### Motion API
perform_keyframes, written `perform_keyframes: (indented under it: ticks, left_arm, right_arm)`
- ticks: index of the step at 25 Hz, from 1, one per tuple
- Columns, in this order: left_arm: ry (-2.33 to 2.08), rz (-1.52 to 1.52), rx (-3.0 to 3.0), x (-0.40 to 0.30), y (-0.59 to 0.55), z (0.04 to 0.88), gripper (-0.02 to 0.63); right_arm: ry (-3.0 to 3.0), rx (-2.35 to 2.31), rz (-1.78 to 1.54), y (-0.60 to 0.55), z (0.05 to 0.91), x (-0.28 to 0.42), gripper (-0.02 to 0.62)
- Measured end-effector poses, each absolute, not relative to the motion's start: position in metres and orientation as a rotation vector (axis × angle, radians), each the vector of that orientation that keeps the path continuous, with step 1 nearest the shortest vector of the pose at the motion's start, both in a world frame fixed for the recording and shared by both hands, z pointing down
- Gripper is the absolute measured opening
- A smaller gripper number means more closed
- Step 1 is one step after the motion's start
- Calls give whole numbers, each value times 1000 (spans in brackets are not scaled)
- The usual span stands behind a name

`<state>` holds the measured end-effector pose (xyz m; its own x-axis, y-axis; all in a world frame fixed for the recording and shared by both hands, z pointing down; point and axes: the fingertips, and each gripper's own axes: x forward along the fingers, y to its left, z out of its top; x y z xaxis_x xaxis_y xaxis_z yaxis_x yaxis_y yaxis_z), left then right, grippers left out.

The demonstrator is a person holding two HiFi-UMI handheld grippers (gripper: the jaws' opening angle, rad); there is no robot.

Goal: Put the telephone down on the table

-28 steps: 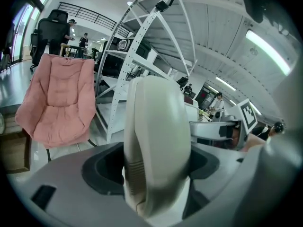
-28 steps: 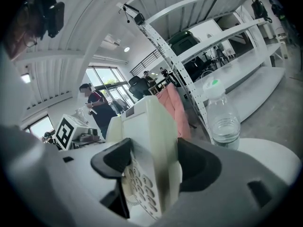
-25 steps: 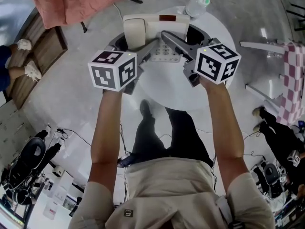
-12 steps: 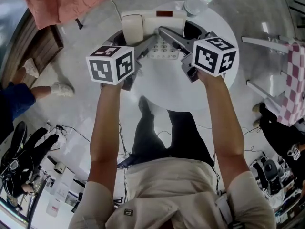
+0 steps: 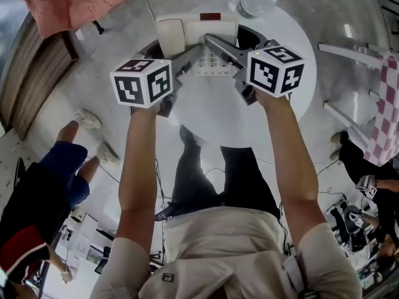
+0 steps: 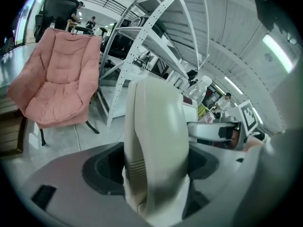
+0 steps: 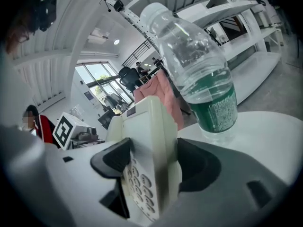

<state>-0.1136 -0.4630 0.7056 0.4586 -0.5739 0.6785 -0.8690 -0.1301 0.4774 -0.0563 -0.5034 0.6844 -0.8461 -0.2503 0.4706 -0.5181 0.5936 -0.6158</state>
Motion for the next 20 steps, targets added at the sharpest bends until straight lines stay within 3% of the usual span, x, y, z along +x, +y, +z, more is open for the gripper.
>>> perform_keyframes:
  ticks: [12,20]
  left_arm:
    - [-1336,320,1794,-119,-479,728,356]
    - [-1462,270,1806,-120,-483,737,356]
  right_arm:
    - [-2491,753,1104,-521,717,-54,302]
    - [-2504,876,918,-527,730,-49,304]
